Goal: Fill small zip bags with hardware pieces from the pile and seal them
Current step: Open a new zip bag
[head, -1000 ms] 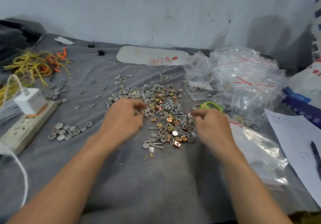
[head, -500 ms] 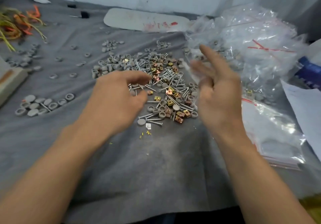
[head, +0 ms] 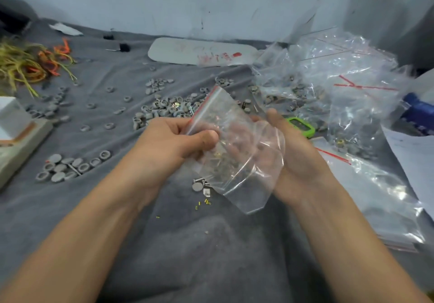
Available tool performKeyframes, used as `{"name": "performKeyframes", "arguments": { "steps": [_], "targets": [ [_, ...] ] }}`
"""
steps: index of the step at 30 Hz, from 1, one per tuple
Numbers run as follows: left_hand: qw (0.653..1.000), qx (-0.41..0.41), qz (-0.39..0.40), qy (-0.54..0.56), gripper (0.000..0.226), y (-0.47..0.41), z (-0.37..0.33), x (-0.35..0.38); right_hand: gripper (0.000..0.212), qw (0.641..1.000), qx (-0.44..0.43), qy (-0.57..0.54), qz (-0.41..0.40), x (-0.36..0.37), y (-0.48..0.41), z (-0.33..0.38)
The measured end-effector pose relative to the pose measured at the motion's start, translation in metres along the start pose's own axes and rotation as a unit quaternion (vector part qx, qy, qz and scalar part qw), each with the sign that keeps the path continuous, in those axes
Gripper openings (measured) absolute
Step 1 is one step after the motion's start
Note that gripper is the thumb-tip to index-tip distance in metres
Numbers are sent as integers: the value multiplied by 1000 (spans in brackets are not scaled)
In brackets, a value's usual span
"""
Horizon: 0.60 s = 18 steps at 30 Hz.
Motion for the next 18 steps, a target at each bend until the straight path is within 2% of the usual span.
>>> {"name": "performKeyframes", "arguments": {
  "steps": [2, 3, 6, 9, 12, 15, 17, 18],
  "targets": [
    [999, -11, -30, -11, 16, 0, -1, -7, 72, 998, 7, 54, 19, -2, 2, -4],
    [998, -16, -45, -29, 16, 1, -2, -11, 75, 996, -4, 94, 3, -3, 2, -5],
    [995, -37, -59, -77, 23, 2, -2, -19, 64, 976, -52, 201, -67, -13, 1, -4],
    [995, -48, -64, -58, 27, 6, -2, -23, 51, 954, -81, 268, -106, -15, 0, -3],
    [995, -74, -40, -44, 18, 13, 7, -27, 49, 910, -98, 379, -138, -14, -1, 1],
    [993, -63, 42, -94, 20, 19, 10, -29, 47, 872, -123, 445, -164, -16, -2, 6],
    [992, -57, 77, -86, 15, 20, 10, -28, 47, 838, -172, 479, -197, -18, 1, 15],
    [992, -64, 80, -71, 16, 20, 10, -27, 52, 810, -207, 504, -219, -17, 5, 21]
  ]
}}
Point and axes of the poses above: each hand's wrist, its own y-axis away from the middle knuckle, its own x-axis out of the palm, z = x × y, the point moved 6 cm from there along -y, towards the middle knuckle, and after that the axes turned 10 degrees about -y, right-handed, at the moved point
